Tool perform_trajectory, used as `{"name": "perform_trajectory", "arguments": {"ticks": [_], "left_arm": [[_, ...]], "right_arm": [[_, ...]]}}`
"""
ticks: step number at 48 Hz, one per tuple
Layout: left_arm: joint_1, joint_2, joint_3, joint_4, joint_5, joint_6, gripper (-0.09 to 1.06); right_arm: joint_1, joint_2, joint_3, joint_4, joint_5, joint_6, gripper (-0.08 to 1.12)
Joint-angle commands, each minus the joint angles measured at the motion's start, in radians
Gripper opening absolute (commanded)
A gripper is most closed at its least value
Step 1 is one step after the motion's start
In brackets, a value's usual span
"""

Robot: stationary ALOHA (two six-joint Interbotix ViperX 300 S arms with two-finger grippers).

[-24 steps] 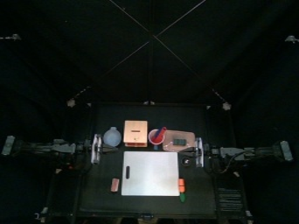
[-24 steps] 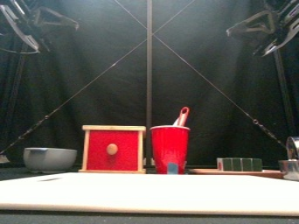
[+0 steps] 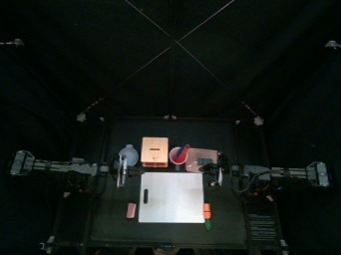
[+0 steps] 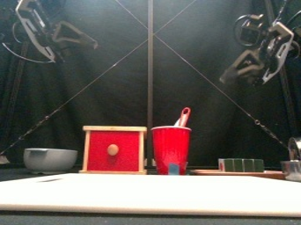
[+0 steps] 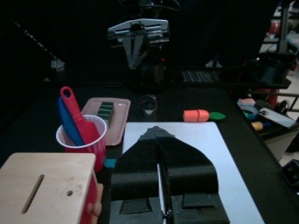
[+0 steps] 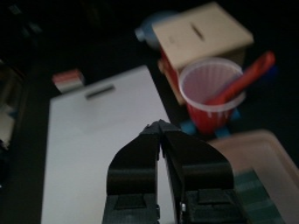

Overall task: Place sushi on board then cut the sushi with the knife then place the pieces on the plate
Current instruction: Place the sushi on the board

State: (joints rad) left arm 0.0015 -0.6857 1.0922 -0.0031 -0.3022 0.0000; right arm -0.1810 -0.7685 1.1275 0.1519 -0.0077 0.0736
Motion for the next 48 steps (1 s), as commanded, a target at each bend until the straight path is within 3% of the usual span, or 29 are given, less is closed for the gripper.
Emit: {"name": "perform_trajectory", "arguments": {"ticks": [1,8,13,20,24,48], "left_arm": [[0.0,0.049,-0.046,-0.002,-0.012,-0.003,-0.02],[-0.003,0.103,-0.061,-0.009,-0.021,-0.005,-0.02],[-0.005,0.126,-0.064,-0.025,-0.025,-0.005,-0.02],[-0.005,0.144,-0.061,-0.048,-0.028,-0.003,-0.02],[-0.005,0.147,-0.058,-0.055,-0.028,-0.002,-0.02],[-0.002,0.147,-0.046,-0.057,-0.026,0.0,-0.02]], "right_arm": [[-0.067,0.026,-0.067,-0.005,0.186,0.002,0.11],[-0.135,0.043,-0.135,-0.043,0.373,-0.008,0.34],[-0.176,0.046,-0.158,-0.109,0.446,-0.006,0.59],[-0.207,0.064,-0.167,-0.179,0.463,-0.017,0.93],[-0.216,0.097,-0.175,-0.222,0.468,-0.023,1.06],[-0.253,0.39,-0.221,-0.337,0.476,-0.058,1.01]]}}
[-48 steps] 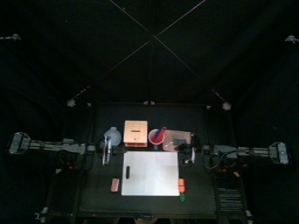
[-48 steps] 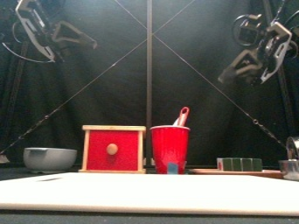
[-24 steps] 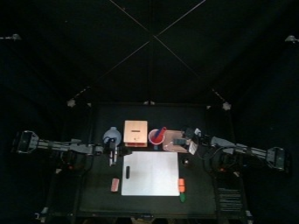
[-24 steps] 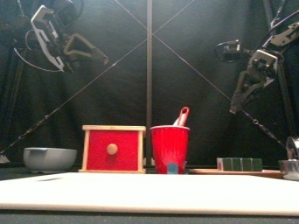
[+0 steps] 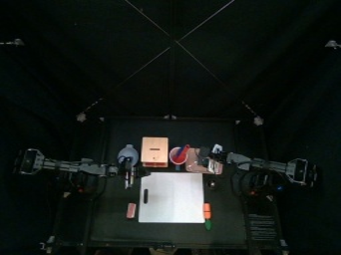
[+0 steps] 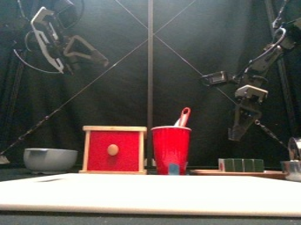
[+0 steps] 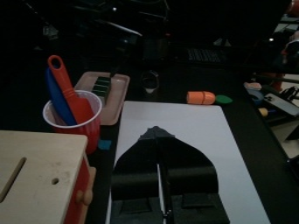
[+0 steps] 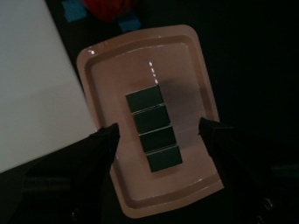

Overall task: Place sushi on board then cut the sushi with the knife then place the pieces on the plate
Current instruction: Place the sushi on the board

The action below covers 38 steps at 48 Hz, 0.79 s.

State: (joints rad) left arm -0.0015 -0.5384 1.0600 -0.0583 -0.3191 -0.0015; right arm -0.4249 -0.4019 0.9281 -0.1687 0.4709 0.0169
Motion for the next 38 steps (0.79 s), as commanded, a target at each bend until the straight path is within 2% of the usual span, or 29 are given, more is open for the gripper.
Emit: {"name": "perform_trajectory", "arguments": {"ticks": [1,28,38], "left_arm": [[0.002,0.0,-0.014,-0.002,-0.008,0.002,-0.02],[0.008,0.0,-0.006,-0.003,-0.005,0.003,-0.02],[0.014,0.0,-0.006,-0.002,-0.003,0.002,-0.02]], "right_arm": [[-0.011,0.029,-0.021,-0.021,-0.003,-0.002,1.01],[-0.043,0.183,0.005,-0.046,-0.08,-0.002,0.98],[-0.041,0.189,0.028,-0.034,-0.095,0.002,0.84]]}}
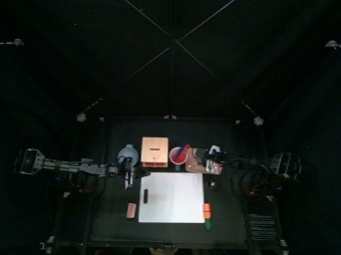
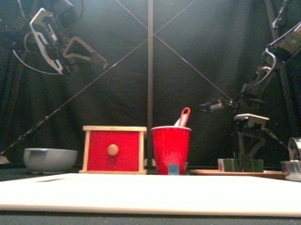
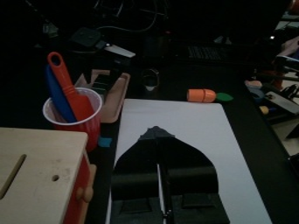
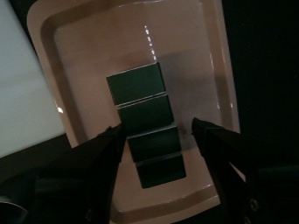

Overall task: Place sushi on board then cut the sushi with the knife then place the pieces on the plate
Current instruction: Place the sushi on the board

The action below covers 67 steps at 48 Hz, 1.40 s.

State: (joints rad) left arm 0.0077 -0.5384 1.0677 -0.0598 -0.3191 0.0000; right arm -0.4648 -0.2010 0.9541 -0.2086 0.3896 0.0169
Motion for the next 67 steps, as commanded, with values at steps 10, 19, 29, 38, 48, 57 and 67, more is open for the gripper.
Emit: {"name": "perform_trajectory", "arguments": {"ticks": [10,19,29,38,48,57,67], "left_arm": [[0.011,0.0,-0.014,-0.002,-0.003,0.0,-0.02],[0.011,0.0,-0.014,0.0,-0.005,0.0,-0.02],[0.011,0.0,-0.014,0.0,-0.005,0.0,-0.01],[0.011,-0.002,-0.008,0.0,-0.003,0.002,-0.01],[0.011,-0.014,0.002,0.0,-0.005,0.002,-0.01],[0.012,-0.023,0.011,0.002,-0.005,0.002,-0.01],[0.014,-0.037,0.02,0.0,-0.003,0.002,-0.01]], "right_arm": [[0.003,-0.021,0.006,0.043,-0.006,0.011,0.62],[0.017,-0.098,-0.058,0.137,0.124,0.031,0.62],[0.083,-0.141,-0.152,0.285,0.27,0.152,0.62],[0.233,-0.138,-0.202,0.236,0.267,0.403,0.62],[0.394,-0.117,-0.222,0.12,0.199,0.79,0.62],[0.529,-0.044,-0.252,-0.049,0.163,1.184,0.62],[0.643,0.103,-0.37,-0.241,0.225,1.568,0.62]]}}
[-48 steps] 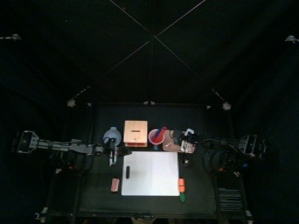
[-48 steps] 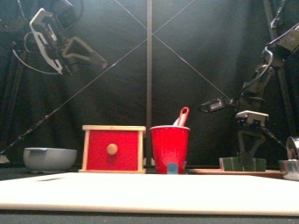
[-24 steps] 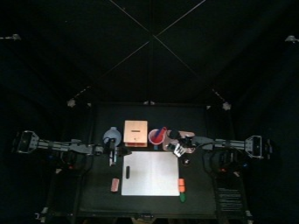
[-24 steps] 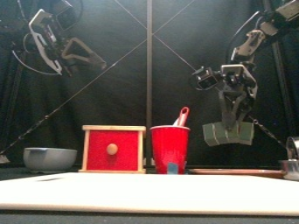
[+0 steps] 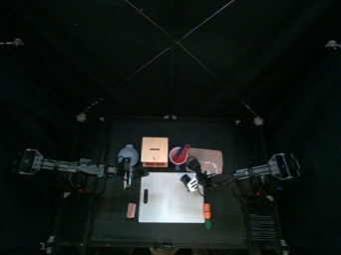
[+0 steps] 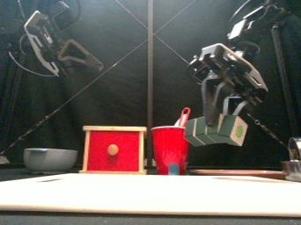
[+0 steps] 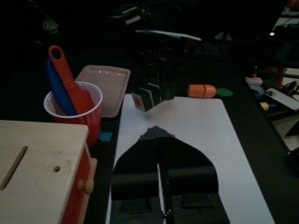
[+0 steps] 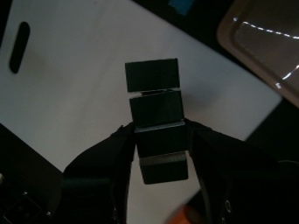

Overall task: Place sushi on board then cut the sushi with the knife then place the pieces on the plate
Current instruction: Place the sushi on the board

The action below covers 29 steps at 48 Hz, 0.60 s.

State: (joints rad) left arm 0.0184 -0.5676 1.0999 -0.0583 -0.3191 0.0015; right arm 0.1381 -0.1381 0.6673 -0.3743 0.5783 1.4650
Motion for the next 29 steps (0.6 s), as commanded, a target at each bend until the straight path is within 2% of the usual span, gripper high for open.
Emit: {"name": "perform_trajectory", "arguments": {"ticks": [1,8,21,29], "left_arm": [[0.003,-0.009,-0.012,-0.002,-0.003,0.0,-0.01],[0.003,-0.025,-0.003,-0.002,-0.003,0.0,-0.01],[0.003,-0.04,0.023,0.0,-0.003,0.002,-0.01],[0.003,-0.04,0.023,0.002,-0.002,0.003,-0.01]], "right_arm": [[0.044,0.054,-0.097,-0.091,0.051,0.147,0.62],[0.046,0.109,-0.193,-0.124,0.156,0.227,0.62],[0.064,0.278,-0.426,0.081,0.333,0.235,0.62],[0.078,0.419,-0.597,0.126,0.408,0.235,0.62]]}}
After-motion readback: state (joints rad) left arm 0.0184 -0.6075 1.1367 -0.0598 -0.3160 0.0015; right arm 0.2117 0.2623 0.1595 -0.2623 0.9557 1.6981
